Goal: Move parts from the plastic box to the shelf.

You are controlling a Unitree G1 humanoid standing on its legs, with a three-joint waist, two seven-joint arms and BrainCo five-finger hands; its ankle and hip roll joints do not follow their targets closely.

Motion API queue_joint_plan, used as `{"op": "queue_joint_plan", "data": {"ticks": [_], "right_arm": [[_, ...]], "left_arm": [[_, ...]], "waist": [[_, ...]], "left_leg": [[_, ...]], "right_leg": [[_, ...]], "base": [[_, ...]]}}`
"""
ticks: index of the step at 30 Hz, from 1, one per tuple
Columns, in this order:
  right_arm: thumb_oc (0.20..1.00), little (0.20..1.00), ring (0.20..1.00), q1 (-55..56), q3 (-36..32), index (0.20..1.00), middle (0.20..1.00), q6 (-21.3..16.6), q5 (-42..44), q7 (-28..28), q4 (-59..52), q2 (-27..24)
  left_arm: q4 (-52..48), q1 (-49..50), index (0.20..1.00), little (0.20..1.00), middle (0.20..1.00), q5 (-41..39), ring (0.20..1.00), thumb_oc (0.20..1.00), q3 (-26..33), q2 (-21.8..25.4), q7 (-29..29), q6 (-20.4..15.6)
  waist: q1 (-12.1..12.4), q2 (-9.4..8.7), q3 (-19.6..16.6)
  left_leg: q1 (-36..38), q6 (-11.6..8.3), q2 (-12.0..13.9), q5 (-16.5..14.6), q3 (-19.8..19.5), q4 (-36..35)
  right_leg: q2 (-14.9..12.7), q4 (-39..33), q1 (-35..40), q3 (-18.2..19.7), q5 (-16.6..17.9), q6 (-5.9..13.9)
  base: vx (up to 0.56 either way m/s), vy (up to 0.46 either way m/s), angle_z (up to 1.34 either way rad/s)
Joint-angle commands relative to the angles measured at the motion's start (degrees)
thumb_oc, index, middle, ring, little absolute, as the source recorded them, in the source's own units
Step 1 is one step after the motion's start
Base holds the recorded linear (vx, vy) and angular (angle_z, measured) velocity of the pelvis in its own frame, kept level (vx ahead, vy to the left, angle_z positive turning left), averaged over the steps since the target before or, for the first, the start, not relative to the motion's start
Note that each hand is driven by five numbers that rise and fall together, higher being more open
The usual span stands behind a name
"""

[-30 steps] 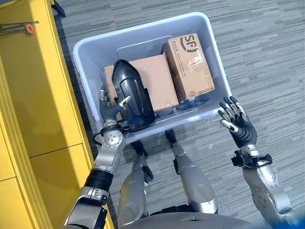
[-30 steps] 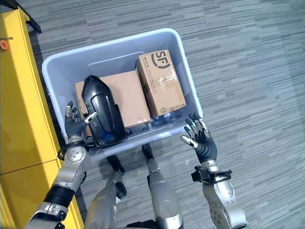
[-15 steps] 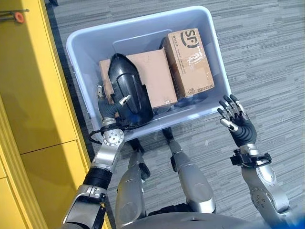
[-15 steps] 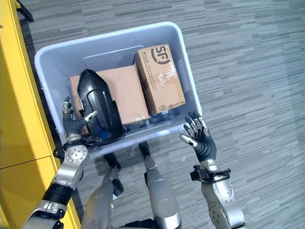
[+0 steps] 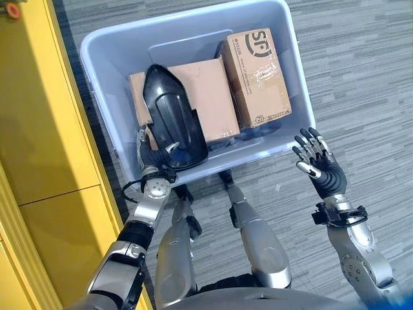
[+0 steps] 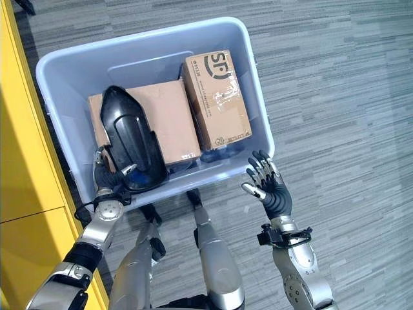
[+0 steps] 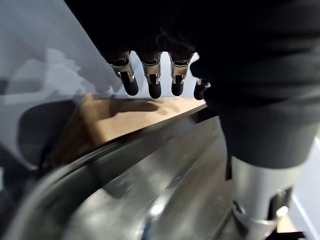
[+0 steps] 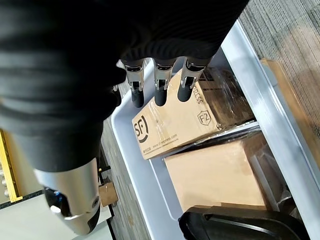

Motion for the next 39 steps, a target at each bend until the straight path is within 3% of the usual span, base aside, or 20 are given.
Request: {"op": "queue_joint_plan", "data": {"ticks": [1, 12, 13, 14, 15, 30, 39], "right_arm": [[1.000, 1.000, 1.000, 1.07, -1.22, 1.000, 1.000, -3.83, 1.70, 0.16, -4.31, -2.13], [1.000, 1.000, 1.000, 1.50, 0.62, 1.000, 1.000, -3.94, 2.47, -0.76, -5.35, -3.09], [1.000, 1.000, 1.000, 1.60, 0.56, 1.000, 1.000, -3.91, 2.52, -0.80, -5.35, -3.13], [1.000, 1.000, 1.000, 1.72, 0.43, 1.000, 1.000, -3.94, 2.46, -0.95, -5.42, -3.14], [1.000, 1.000, 1.000, 1.84, 0.36, 1.000, 1.000, -3.85, 2.40, -1.04, -5.40, -3.22], [1.000, 1.000, 1.000, 3.11, -0.93, 1.000, 1.000, -4.15, 1.97, -1.06, -5.04, -2.95], [1.000, 1.000, 1.000, 3.85, -1.94, 1.000, 1.000, -3.34, 1.20, -1.14, -4.18, -1.71]], "left_arm": [[3.03, -1.04, 1.000, 1.000, 1.000, -2.42, 1.000, 1.000, 1.86, 1.33, 2.38, -0.90], [8.81, -4.14, 1.000, 1.000, 1.000, -9.22, 1.000, 1.000, 1.83, -0.73, 2.74, -1.46], [9.22, -4.15, 0.749, 0.749, 0.749, -9.28, 0.749, 0.749, 1.82, -0.72, 2.61, -1.33], [9.43, -4.14, 0.272, 0.272, 0.272, -9.36, 0.272, 0.272, 1.93, -0.69, 2.71, -1.31], [9.27, -4.15, 0.200, 0.200, 0.200, -9.60, 0.200, 0.200, 1.86, -0.73, 2.82, -1.38], [6.49, -2.90, 0.200, 0.200, 0.200, -8.55, 0.200, 0.200, 0.72, -0.65, 1.27, -1.39], [-2.36, 1.87, 0.200, 0.200, 0.200, -13.42, 0.200, 0.200, 4.34, 0.62, -0.84, -4.22]], "waist": [[-0.40, -2.47, -2.07], [-1.20, -2.66, -1.99], [-1.22, -2.62, -2.05], [-1.24, -2.59, -2.08], [-1.20, -2.50, -2.13], [-0.70, -1.34, -3.10], [0.36, 0.14, -4.42]], "left_leg": [[-1.69, -6.68, 6.16, -2.32, -3.37, 8.50], [-2.47, -6.63, 6.25, -2.81, -3.26, 9.14], [-2.41, -6.64, 6.22, -2.83, -3.31, 9.07], [-2.40, -6.66, 6.20, -2.88, -3.29, 9.09], [-2.36, -6.64, 6.13, -2.91, -3.38, 9.04], [-2.20, -6.39, 5.65, -3.37, -4.10, 9.23], [-1.18, -6.25, 5.12, -3.70, -4.55, 9.05]], "right_leg": [[-5.68, 5.97, -2.71, -5.82, -1.62, 4.71], [-5.56, 6.33, -3.65, -5.57, -1.51, 4.64], [-5.56, 6.26, -3.59, -5.55, -1.50, 4.64], [-5.57, 6.26, -3.55, -5.53, -1.53, 4.64], [-5.55, 6.30, -3.50, -5.54, -1.60, 4.62], [-5.94, 6.90, -3.15, -6.20, -2.26, 4.51], [-6.35, 6.71, -1.81, -6.30, -2.69, 4.40]], "base": [[0.00, 0.000, 0.00], [0.00, 0.000, -0.01], [0.00, 0.000, 0.00], [0.03, 0.003, 0.00], [0.00, 0.000, 0.00], [0.00, 0.000, 0.00], [0.00, 0.000, 0.00]]}}
